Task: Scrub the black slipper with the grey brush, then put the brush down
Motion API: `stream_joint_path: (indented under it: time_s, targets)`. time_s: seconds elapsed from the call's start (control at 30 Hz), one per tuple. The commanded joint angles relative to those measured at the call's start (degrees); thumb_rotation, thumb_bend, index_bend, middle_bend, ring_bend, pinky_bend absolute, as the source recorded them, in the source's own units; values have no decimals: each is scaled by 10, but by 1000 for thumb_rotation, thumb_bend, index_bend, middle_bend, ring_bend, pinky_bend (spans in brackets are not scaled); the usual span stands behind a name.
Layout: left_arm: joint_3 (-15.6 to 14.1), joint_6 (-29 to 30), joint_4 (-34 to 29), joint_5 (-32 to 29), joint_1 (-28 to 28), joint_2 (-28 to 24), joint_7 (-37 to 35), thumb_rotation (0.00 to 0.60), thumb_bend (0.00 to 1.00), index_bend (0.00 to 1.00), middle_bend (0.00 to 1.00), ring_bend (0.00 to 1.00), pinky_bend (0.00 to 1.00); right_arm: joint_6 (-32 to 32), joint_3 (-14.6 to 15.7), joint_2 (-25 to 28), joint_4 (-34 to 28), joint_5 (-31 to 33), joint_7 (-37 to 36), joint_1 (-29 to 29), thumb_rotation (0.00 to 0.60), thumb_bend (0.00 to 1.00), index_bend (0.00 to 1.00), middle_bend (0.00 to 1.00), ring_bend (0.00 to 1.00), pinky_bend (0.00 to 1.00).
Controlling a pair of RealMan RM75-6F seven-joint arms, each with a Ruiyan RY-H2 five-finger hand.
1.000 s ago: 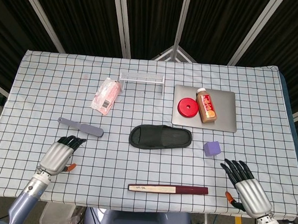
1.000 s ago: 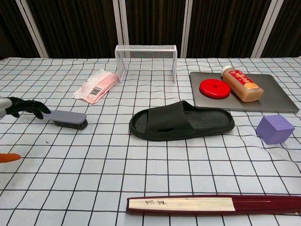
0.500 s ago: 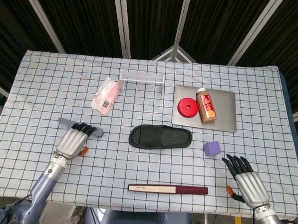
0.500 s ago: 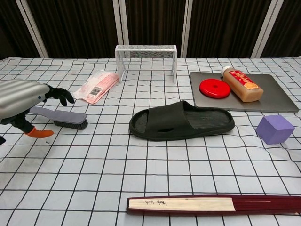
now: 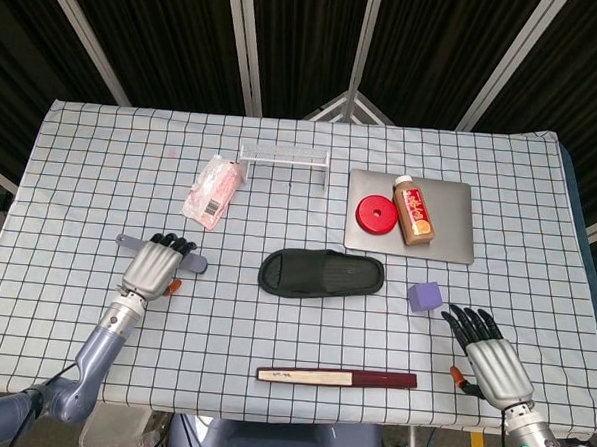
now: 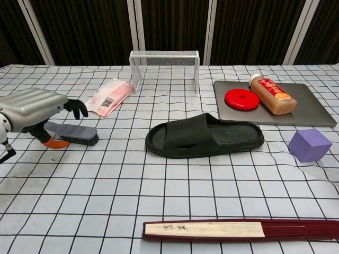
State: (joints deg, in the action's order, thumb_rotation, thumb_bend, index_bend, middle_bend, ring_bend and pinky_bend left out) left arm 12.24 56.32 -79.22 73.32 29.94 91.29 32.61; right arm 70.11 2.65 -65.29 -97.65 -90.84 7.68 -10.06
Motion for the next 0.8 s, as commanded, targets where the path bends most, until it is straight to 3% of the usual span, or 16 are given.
stream_joint_path:
  time_s: [0.03,0.8]
  targets:
    - [0,-9,15,-10,9,6,-11,600,367,280,322,258,285,0,0,-1,1,2,3,-1,600,417,0,0,0,0]
    - [-13,-11,41,-39,30,1,-27,600,421,321,356,286,305,-6,0,-19,4,26,46,-4,600,416,0,0,0,0]
